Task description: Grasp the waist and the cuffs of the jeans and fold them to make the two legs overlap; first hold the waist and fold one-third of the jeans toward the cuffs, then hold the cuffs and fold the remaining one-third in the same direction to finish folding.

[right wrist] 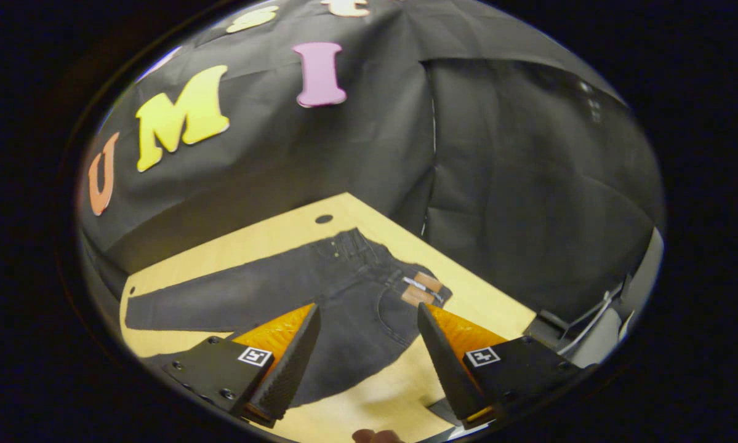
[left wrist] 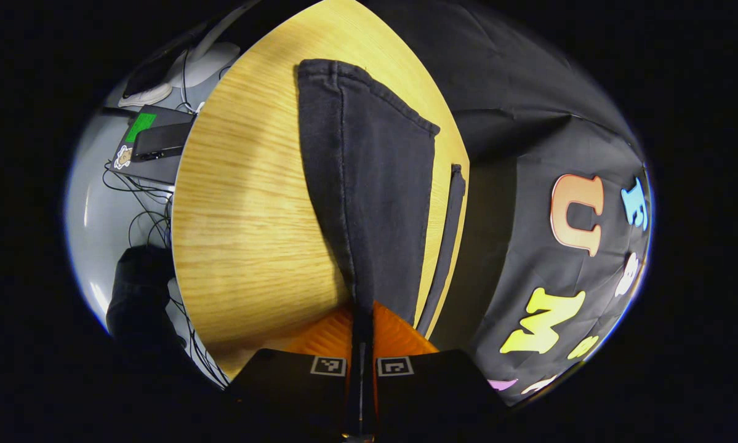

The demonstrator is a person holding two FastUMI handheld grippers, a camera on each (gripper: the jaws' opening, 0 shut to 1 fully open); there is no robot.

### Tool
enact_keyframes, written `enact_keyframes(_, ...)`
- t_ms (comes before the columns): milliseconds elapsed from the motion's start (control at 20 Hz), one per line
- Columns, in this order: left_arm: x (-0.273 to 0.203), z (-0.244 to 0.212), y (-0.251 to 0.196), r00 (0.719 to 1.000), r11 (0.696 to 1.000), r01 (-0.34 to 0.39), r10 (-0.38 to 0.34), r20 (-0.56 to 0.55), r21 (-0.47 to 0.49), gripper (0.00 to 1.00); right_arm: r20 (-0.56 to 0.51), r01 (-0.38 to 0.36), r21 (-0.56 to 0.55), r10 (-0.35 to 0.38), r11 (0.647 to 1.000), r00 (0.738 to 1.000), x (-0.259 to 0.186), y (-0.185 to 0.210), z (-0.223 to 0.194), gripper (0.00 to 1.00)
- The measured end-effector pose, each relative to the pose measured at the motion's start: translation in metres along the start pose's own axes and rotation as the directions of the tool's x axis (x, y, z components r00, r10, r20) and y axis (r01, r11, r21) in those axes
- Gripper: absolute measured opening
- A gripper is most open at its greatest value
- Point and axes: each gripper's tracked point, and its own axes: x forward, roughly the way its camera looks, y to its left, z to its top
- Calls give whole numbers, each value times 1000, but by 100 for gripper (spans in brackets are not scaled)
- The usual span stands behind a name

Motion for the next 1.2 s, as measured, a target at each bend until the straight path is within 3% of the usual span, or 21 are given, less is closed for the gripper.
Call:
enact_keyframes(100, 0, 0, -1, 1000, 1000, -7, 7, 0, -3, 4, -137, 25, 122, -8, 992, 990, 16, -17, -20, 98)
enact_keyframes(250, 0, 0, -2, 1000, 1000, -13, 13, 1, -11, 4, -322, 87, 295, 14, 952, 946, 39, -35, -53, 95)
enact_keyframes(350, -1, -1, -2, 1000, 1000, -22, 22, 0, -7, 4, -392, 120, 353, 31, 928, 919, 50, -38, -69, 95)
enact_keyframes(400, 0, -1, -1, 1000, 1000, -27, 27, 0, -5, 4, -410, 119, 364, 44, 924, 911, 54, -36, -74, 88)
enact_keyframes(450, 0, -1, -1, 999, 999, -32, 32, 0, -3, 4, -395, 112, 355, 40, 928, 918, 58, -36, -69, 95)
enact_keyframes(600, 0, -1, -1, 999, 999, -44, 44, 2, 3, 4, -385, 85, 335, 54, 939, 921, 71, -27, -63, 94)
enact_keyframes(650, -1, -1, -1, 999, 999, -47, 47, 2, 4, 4, -378, 74, 343, 66, 936, 924, 77, -23, -59, 87)
enact_keyframes(700, 0, -1, -1, 999, 999, -51, 51, 2, 4, 4, -372, 66, 347, 73, 936, 925, 83, -20, -55, 87)
enact_keyframes(750, 0, -1, -1, 999, 999, -54, 54, 2, 7, 4, -374, 70, 344, 69, 936, 925, 88, -20, -53, 98)
enact_keyframes(800, 0, 0, -1, 998, 998, -56, 56, 3, 8, 4, -382, 82, 341, 58, 937, 922, 90, -24, -57, 77)
enact_keyframes(900, 0, -1, -1, 998, 998, -56, 56, 4, 5, 4, -396, 107, 343, 40, 933, 918, 96, -35, -60, 46)
enact_keyframes(1000, 1, -1, -2, 998, 998, -57, 57, 4, 10, 4, -391, 117, 414, 61, 903, 918, 96, -37, -58, 14)
enact_keyframes(1050, 1, -1, -2, 998, 998, -60, 60, 4, 14, 4, -388, 118, 431, 66, 895, 919, 99, -36, -60, 7)
enact_keyframes(1100, 2, 0, -2, 998, 998, -65, 65, 4, 20, 4, -389, 105, 404, 67, 909, 919, 100, -36, -60, 3)
enact_keyframes(1200, 2, 0, -2, 996, 995, -86, 86, 1, 42, 4, -373, 81, 343, 56, 936, 926, 96, -36, -56, 4)
